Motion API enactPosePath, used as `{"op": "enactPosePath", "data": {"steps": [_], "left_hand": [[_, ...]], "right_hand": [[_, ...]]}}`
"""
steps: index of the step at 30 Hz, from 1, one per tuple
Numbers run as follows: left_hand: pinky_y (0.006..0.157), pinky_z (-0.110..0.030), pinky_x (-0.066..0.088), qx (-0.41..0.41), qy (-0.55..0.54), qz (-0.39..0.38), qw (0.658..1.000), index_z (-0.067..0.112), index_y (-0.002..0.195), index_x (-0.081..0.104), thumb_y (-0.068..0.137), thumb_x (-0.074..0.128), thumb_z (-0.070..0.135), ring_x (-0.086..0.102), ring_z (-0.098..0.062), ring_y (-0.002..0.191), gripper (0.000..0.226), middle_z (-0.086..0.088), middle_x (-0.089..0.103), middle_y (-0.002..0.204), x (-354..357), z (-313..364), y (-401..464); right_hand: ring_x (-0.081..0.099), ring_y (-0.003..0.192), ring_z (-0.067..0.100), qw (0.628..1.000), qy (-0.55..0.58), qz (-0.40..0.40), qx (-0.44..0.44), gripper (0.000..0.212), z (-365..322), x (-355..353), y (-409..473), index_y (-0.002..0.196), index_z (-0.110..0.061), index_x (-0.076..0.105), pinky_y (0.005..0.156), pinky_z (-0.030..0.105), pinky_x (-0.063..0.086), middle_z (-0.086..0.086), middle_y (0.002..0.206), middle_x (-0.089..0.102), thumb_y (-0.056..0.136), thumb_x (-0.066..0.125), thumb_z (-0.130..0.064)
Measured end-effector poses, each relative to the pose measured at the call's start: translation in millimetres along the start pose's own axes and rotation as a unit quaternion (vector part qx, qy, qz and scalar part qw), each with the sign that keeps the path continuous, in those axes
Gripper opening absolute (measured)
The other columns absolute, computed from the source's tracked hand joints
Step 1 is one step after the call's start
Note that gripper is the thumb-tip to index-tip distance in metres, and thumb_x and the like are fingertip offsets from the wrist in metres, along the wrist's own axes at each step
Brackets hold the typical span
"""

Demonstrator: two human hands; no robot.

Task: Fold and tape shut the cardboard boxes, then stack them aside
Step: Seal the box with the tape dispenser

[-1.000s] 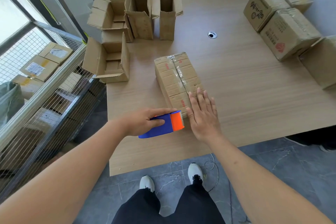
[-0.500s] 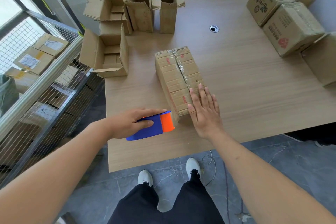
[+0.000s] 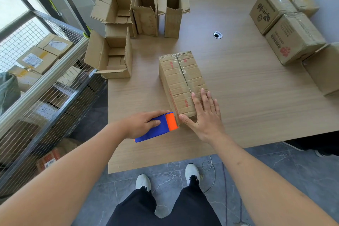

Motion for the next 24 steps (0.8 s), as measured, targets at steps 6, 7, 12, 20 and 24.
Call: {"op": "enactPosePath", "data": {"steps": [6, 7, 12, 20, 24], "left_hand": [[0.106, -0.039, 0.036, -0.072, -0.017, 0.004, 0.997, 0.052, 0.153, 0.03, 0.109, 0.038, 0.034, 0.049, -0.022, 0.124, 0.048, 0.011, 0.051, 0.141, 13, -27, -2], [0.104, -0.038, 0.036, -0.069, -0.04, 0.015, 0.997, 0.05, 0.153, 0.031, 0.109, 0.039, 0.031, 0.05, -0.022, 0.123, 0.048, 0.01, 0.053, 0.139, 14, -29, -4], [0.105, -0.043, 0.041, -0.059, -0.082, 0.05, 0.994, 0.051, 0.151, 0.034, 0.109, 0.038, 0.031, 0.055, -0.022, 0.113, 0.046, 0.007, 0.059, 0.13, 1, -26, -4], [0.095, -0.048, 0.049, -0.027, -0.116, 0.08, 0.99, 0.064, 0.144, 0.032, 0.107, 0.038, 0.037, 0.06, -0.024, 0.099, 0.046, 0.005, 0.064, 0.114, -4, -23, -13], [0.094, -0.05, 0.05, -0.002, -0.143, 0.093, 0.985, 0.067, 0.143, 0.032, 0.105, 0.04, 0.037, 0.059, -0.026, 0.098, 0.049, 0.002, 0.063, 0.117, -4, -15, -22]], "right_hand": [[-0.022, 0.155, 0.019, 1.0, -0.019, -0.01, 0.006, 0.104, -6, -5, -1, 0.164, -0.03, 0.001, 0.126, 0.043, -0.013, 0.002, 0.171, -0.017, 0.082, 0.017, -0.092], [-0.021, 0.156, 0.02, 1.0, -0.022, -0.009, 0.009, 0.104, -7, -6, -1, 0.164, -0.029, 0.002, 0.126, 0.045, -0.012, 0.003, 0.171, -0.016, 0.082, 0.018, -0.091], [-0.005, 0.157, 0.039, 0.993, -0.114, 0.002, 0.021, 0.116, -15, 3, 0, 0.163, -0.015, 0.009, 0.126, 0.057, 0.003, 0.019, 0.17, -0.002, 0.078, 0.018, -0.093], [0.005, 0.156, 0.042, 0.989, -0.139, 0.053, 0.006, 0.114, -15, 10, 0, 0.162, -0.009, 0.018, 0.125, 0.059, 0.008, 0.024, 0.169, 0.007, 0.082, 0.03, -0.09], [-0.001, 0.156, 0.042, 0.99, -0.139, 0.029, 0.023, 0.111, -20, 6, 0, 0.162, -0.011, 0.013, 0.125, 0.059, 0.003, 0.022, 0.169, 0.002, 0.082, 0.036, -0.084]]}}
Point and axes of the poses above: each hand's wrist, its own y-axis towards the middle knuckle, its own x-axis out of the palm, z = x × y, the point moved 5 cm from there along y, towards the middle knuckle
